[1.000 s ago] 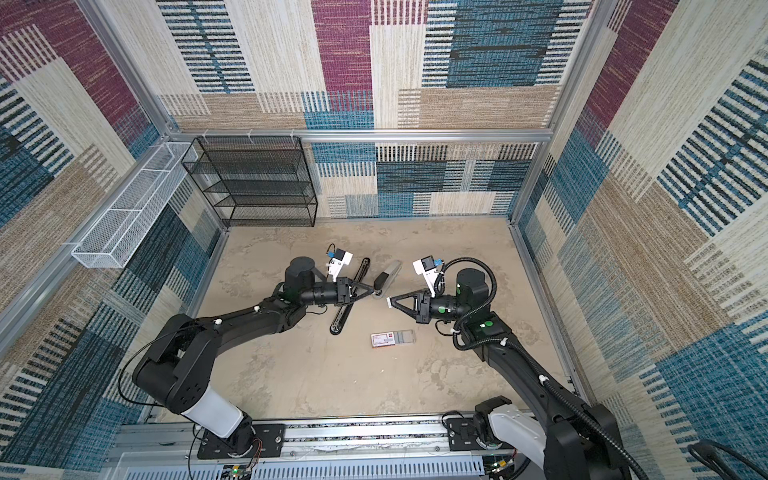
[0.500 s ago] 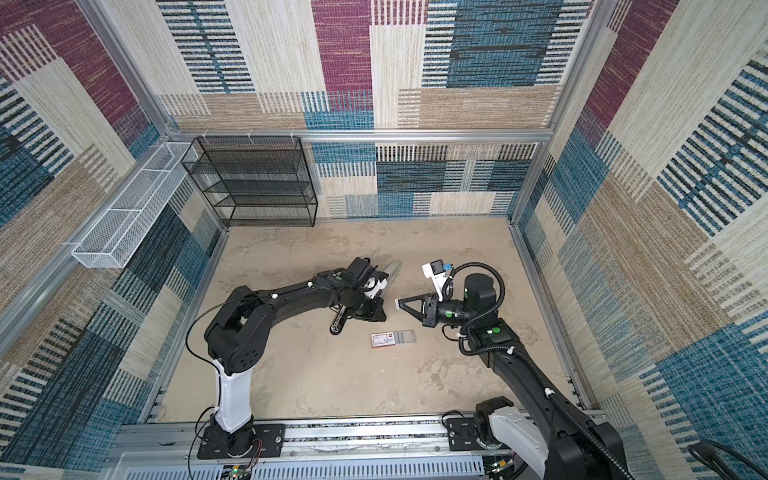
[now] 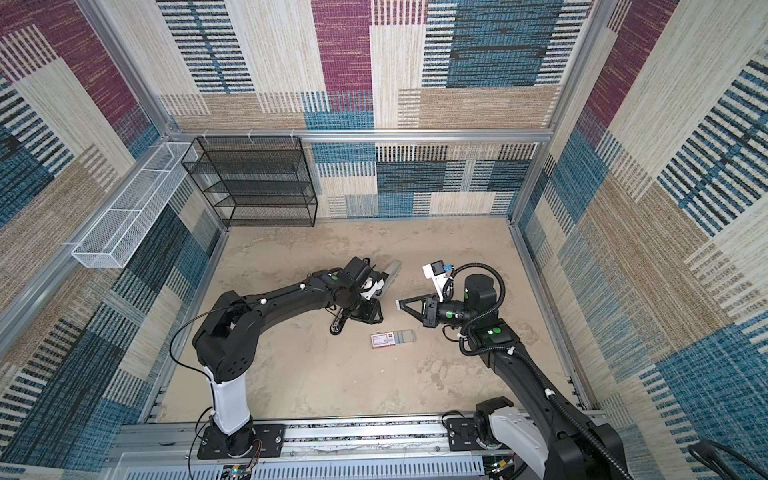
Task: Load the staples into the stapler
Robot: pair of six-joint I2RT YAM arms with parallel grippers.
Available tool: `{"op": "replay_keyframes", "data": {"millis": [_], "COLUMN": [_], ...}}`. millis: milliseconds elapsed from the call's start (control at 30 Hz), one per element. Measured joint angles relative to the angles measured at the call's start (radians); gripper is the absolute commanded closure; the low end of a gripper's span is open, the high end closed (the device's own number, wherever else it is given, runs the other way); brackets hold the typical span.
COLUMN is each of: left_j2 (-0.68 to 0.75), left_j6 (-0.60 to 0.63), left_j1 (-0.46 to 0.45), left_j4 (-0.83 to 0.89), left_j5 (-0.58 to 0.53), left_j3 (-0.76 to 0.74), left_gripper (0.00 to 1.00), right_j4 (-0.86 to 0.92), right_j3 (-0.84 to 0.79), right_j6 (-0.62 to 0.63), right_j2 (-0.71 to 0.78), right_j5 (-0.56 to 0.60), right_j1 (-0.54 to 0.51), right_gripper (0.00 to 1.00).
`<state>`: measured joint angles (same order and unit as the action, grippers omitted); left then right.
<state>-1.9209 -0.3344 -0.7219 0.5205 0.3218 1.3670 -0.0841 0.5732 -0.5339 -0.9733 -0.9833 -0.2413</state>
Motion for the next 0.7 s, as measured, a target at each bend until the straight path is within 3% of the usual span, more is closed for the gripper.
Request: {"op": "replay_keyframes", "data": {"millis": [167, 267, 500, 700], "left_j2": [0.041, 0.148, 0.496, 0.582], "left_j6": [-0.004, -0.027, -0.24, -0.388], "left_j1": [0.006, 0.037, 0.205, 0.229], "left_j4": [-0.025, -0.11, -0.555, -0.929], "left_j5": [0.0, 0.031, 0.214, 0.454], "left_j3": [-0.038, -0.137, -0.508, -0.616], "left_gripper": [0.61, 0.61, 0.55, 0.51], "right_j4": [0.0, 0.002, -0.09, -0.19], "right_j3": [0.0, 0.0, -0.017, 0.008], "right_j6": [0.0, 0.0, -0.052, -0.093], "right_j2": [0.0, 0.0, -0.049, -0.125], "right_j5": [0.0, 0.0, -0.037, -0.093], "right_j1": [0.0, 0.0, 0.0, -0.013], "right_gripper": [1.0, 1.0, 1.0, 1.0]}}
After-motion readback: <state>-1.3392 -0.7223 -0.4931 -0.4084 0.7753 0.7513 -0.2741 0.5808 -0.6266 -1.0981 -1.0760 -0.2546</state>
